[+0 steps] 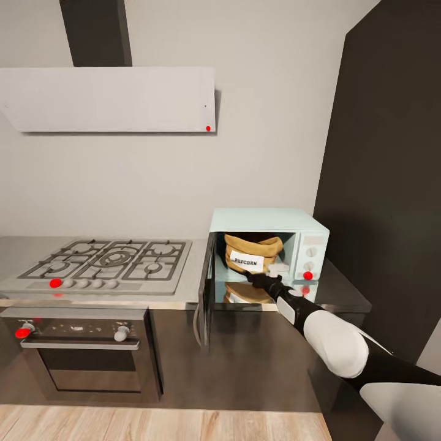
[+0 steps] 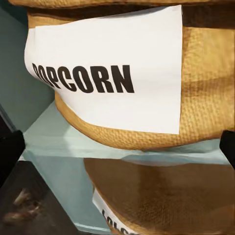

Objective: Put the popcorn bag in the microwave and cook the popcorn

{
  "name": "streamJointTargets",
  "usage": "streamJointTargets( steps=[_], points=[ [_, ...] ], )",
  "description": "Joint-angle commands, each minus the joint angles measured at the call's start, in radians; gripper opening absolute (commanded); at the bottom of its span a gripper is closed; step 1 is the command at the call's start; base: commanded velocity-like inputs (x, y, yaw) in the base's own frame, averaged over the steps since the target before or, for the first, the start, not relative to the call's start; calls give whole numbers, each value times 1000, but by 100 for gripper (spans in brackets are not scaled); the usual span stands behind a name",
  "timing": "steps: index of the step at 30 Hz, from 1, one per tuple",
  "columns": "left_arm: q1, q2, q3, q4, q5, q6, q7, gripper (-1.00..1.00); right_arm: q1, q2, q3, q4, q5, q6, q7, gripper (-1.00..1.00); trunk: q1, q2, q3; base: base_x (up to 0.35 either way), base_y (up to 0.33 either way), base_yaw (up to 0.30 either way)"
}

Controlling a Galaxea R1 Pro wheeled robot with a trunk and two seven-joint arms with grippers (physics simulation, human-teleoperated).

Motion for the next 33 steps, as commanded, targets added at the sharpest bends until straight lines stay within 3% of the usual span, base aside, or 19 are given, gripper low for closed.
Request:
streamJointTargets(
  steps=[1, 3, 6, 20, 33],
  points=[
    [0, 0, 7, -1, 1, -1, -1, 100, 5, 3, -8, -1, 9, -20, -35, 100, 0, -1, -1, 0, 0, 0],
    [0, 0, 7, -1, 0, -1, -1, 100, 10, 20, -8, 0, 10, -44, -103, 100, 0, -1, -1, 0, 0, 0],
    [0, 0, 7, -2, 1, -1, -1, 100, 12, 35, -8, 0, 11, -53, -135, 100, 0, -1, -1, 0, 0, 0],
    [0, 1, 7, 0, 0, -1, -1, 100, 12, 36, -9, -1, 14, -57, -142, 100, 0, -1, -1, 228, 0, 0],
    [0, 1, 7, 0, 0, -1, -1, 100, 12, 34, -10, -1, 13, -57, -142, 100, 0, -1, -1, 113, 0, 0]
  ],
)
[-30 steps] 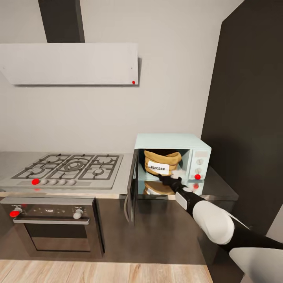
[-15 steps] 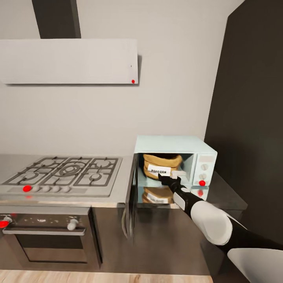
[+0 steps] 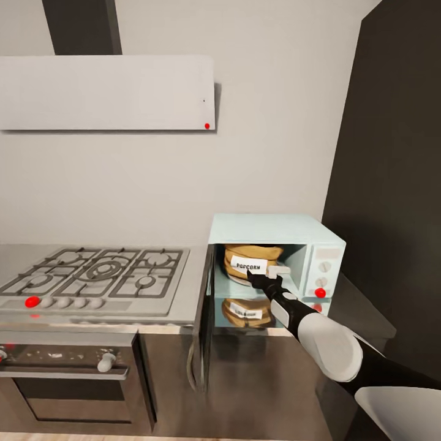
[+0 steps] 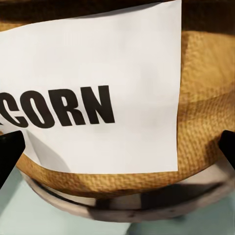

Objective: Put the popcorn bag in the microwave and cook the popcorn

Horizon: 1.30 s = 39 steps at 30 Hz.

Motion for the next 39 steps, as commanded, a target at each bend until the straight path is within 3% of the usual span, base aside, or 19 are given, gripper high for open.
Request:
streamJointTargets(
  steps=[1, 13, 16, 18, 25, 35, 39],
  points=[
    [0, 0, 7, -1, 1, -1, -1, 100, 0, 0, -9, -1, 5, -2, 4, 100, 0, -1, -1, 12, 0, 0],
    [0, -1, 8, -1, 0, -1, -1, 100, 0, -9, -9, -2, 6, 7, 16, 100, 0, -1, -1, -12, 0, 0],
    [0, -2, 9, -1, 1, -1, -1, 100, 0, -9, -7, -4, 16, 12, 16, 100, 0, -1, -1, -232, 0, 0],
    [0, -1, 9, -1, 1, -1, -1, 100, 0, -11, -8, -9, 44, 16, 15, 100, 0, -1, -1, -330, 0, 0],
    [0, 0, 9, -1, 1, -1, -1, 100, 0, -11, -9, -10, 48, 18, 12, 100, 0, -1, -1, -328, 0, 0],
    [0, 0, 8, -1, 1, -1, -1, 100, 0, -12, -9, -10, 50, 21, 15, 100, 0, -1, -1, -26, 0, 0],
    [0, -2, 9, -1, 1, -1, -1, 100, 0, -12, -9, -13, 52, 58, 18, 100, 0, -1, -1, -237, 0, 0]
  ],
)
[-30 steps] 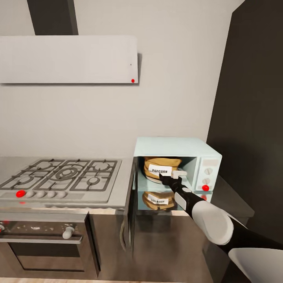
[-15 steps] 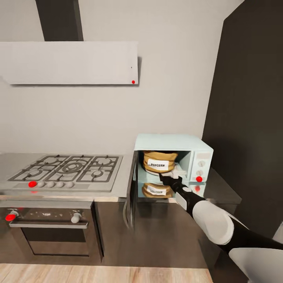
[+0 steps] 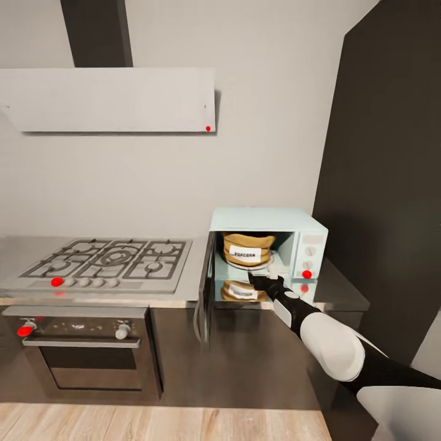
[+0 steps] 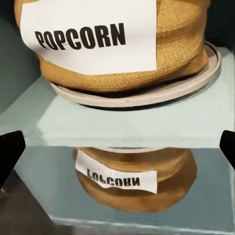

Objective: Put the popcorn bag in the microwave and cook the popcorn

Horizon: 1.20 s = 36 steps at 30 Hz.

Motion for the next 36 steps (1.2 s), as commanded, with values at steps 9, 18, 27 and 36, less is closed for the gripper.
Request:
streamJointTargets(
  steps=[9, 18, 27, 36],
  points=[
    [0, 1, 8, -1, 0, -1, -1, 100, 0, -1, -7, 0, 10, 7, 9, 100, -1, -1, -1, -342, 0, 0],
    [0, 1, 8, -1, 0, -1, -1, 100, 0, -24, -5, 11, 12, 62, 9, 100, -1, -1, -1, -266, 0, 0],
    [0, 1, 8, -1, 0, -1, -1, 100, 57, -135, -5, 88, 104, 443, 20, 100, -1, -1, -1, -3, 0, 0],
    [0, 1, 8, -1, 0, -1, -1, 100, 331, -142, -6, 91, 204, 455, 12, 100, -1, -1, -1, 0, 0, 0]
  ],
)
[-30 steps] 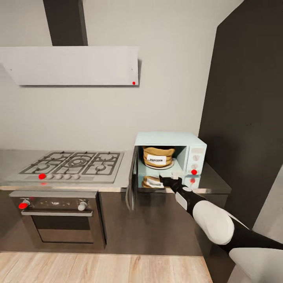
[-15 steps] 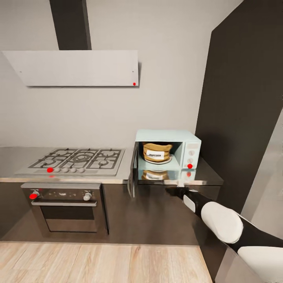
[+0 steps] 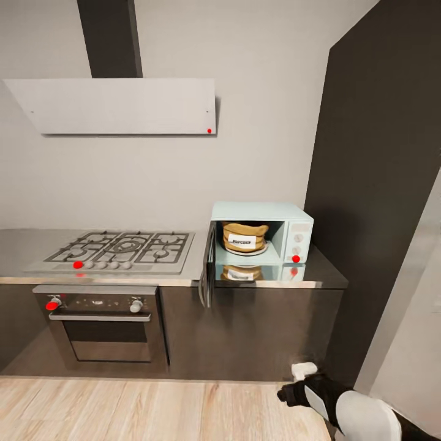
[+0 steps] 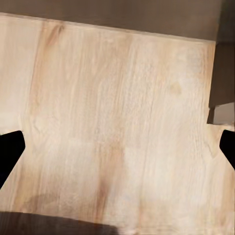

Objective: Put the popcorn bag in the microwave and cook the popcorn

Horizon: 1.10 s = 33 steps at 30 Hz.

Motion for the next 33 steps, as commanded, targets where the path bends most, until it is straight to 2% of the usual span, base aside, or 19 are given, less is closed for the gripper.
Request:
streamJointTargets(
  steps=[1, 10, 13, 14, 15, 16, 17, 18, 20, 21, 22, 23, 25, 26, 31, 33],
  points=[
    [0, 0, 7, -1, 0, -1, -1, 100, 28, -1, -9, 1, 14, 2, 2, 100, 0, -1, -1, 0, 0, 0],
    [0, 1, 4, -1, 1, -1, 1, 100, 244, -5, -11, 1, 17, -20, -6, 100, 0, -1, -1, 0, 0, 0],
    [0, 4, 2, -1, -3, 1, 5, 100, 324, -22, -11, 1, 16, -65, -7, 100, 0, -1, -1, 0, 0, 0],
    [0, 17, 2, -18, -2, 1, 7, 100, 364, -25, -11, 1, 16, -96, -7, 100, 0, -1, -1, 0, 0, 0],
    [0, 28, 3, -45, -1, 3, 7, 100, 378, -26, -11, 1, 16, -112, -7, 100, 0, -1, -1, 0, 0, 0],
    [0, 38, 3, -111, -2, 9, 9, 100, 392, -27, -11, 1, 16, -133, -7, 100, 0, -1, -1, 0, 0, 0],
    [0, 47, 3, -238, -5, 30, 11, 100, 400, -28, -11, 1, 16, -150, -7, 100, 0, -1, -1, 0, 0, 0],
    [0, 51, 3, -302, -6, 49, 12, 100, 403, -27, -11, 1, 16, -154, -7, 100, 0, -1, -1, 0, 0, 0],
    [0, 65, 3, -481, -10, 143, 13, 100, 405, -27, -11, 1, 16, -158, -7, 100, 0, -1, -1, 0, 0, 0],
    [0, 75, 3, -596, -11, 227, 13, 100, 406, -27, -11, 1, 16, -157, -7, 100, 0, -1, -1, 0, 0, 0],
    [-2, 83, 3, -659, -11, 282, 13, 100, 406, -27, -11, 1, 17, -157, -7, 100, 0, -1, -1, 0, 0, 0],
    [-14, 97, 3, -758, -12, 380, 12, 100, 407, -27, -11, 1, 17, -156, -7, 100, 0, -1, -1, 0, 0, 0],
    [-55, 104, 3, -831, -13, 441, 10, 100, 407, -28, -11, 1, 18, -154, -7, 100, 0, -1, -1, 0, 0, 0],
    [-95, 106, 3, -870, -14, 464, 9, 100, 406, -28, -11, 1, 18, -153, -7, 100, 0, -1, -1, 0, 0, 0],
    [-265, 108, -1, -1004, -12, 515, 2, 100, 406, -29, -11, 1, 18, -151, -5, 100, 0, -1, -1, 0, 0, 0],
    [-311, 105, -6, -1038, -12, 551, 0, 100, 406, -29, -11, 1, 19, -150, -5, 100, 0, -1, -1, 0, 0, 0]
  ],
)
